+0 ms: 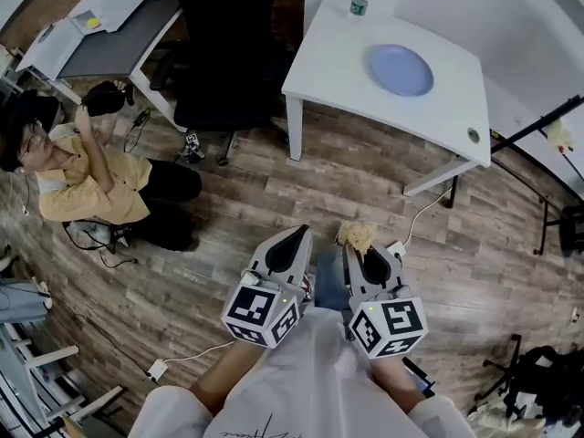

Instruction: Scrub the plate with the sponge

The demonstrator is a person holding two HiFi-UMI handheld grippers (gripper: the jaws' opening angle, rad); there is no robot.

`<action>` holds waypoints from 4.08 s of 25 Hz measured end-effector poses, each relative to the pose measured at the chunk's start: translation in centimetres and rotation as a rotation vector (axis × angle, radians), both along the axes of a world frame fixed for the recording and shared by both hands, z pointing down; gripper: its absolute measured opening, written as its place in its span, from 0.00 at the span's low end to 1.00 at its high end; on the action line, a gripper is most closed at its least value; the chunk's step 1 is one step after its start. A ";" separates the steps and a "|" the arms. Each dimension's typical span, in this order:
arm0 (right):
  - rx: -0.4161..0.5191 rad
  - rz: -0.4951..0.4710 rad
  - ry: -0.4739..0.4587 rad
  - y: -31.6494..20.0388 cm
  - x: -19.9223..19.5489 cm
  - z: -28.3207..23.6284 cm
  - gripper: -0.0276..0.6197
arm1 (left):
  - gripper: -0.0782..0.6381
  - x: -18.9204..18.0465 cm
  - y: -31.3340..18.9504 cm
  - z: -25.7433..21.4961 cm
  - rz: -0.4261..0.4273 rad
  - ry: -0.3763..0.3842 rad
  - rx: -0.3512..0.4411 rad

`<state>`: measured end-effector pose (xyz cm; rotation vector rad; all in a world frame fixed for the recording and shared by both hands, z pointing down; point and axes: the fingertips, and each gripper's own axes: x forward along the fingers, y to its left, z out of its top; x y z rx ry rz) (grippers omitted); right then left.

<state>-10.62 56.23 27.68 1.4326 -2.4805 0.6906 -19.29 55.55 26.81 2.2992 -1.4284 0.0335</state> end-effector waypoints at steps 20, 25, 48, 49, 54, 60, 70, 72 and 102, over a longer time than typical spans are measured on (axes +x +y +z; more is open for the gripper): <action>-0.092 -0.138 0.074 -16.5 5.2 2.8 0.11 | 0.10 7.9 -16.8 0.8 0.070 0.002 -0.062; -0.117 -0.193 0.097 -20.9 7.0 3.8 0.11 | 0.10 9.9 -21.2 1.9 0.069 -0.012 -0.105; -0.118 -0.139 0.062 -32.6 16.4 3.7 0.11 | 0.10 16.9 -32.8 1.7 0.094 -0.026 -0.076; -0.119 -0.132 0.063 -32.8 16.7 3.8 0.11 | 0.10 16.9 -33.0 1.9 0.089 -0.031 -0.080; -0.133 -0.083 0.007 -35.6 18.0 3.3 0.11 | 0.10 16.7 -34.7 1.6 0.069 0.073 -0.067; -0.126 -0.036 0.012 -39.8 18.7 2.9 0.11 | 0.10 15.7 -39.3 2.0 0.067 0.055 -0.080; -0.115 0.012 0.015 -46.3 18.5 2.4 0.11 | 0.10 13.0 -47.0 2.2 0.054 0.064 -0.095; -0.114 0.025 0.020 -47.4 18.2 2.3 0.11 | 0.10 12.7 -48.4 2.3 0.071 0.058 -0.095; -0.276 0.390 0.117 -56.3 22.0 9.9 0.11 | 0.10 13.9 -60.8 13.6 0.322 -0.027 -0.325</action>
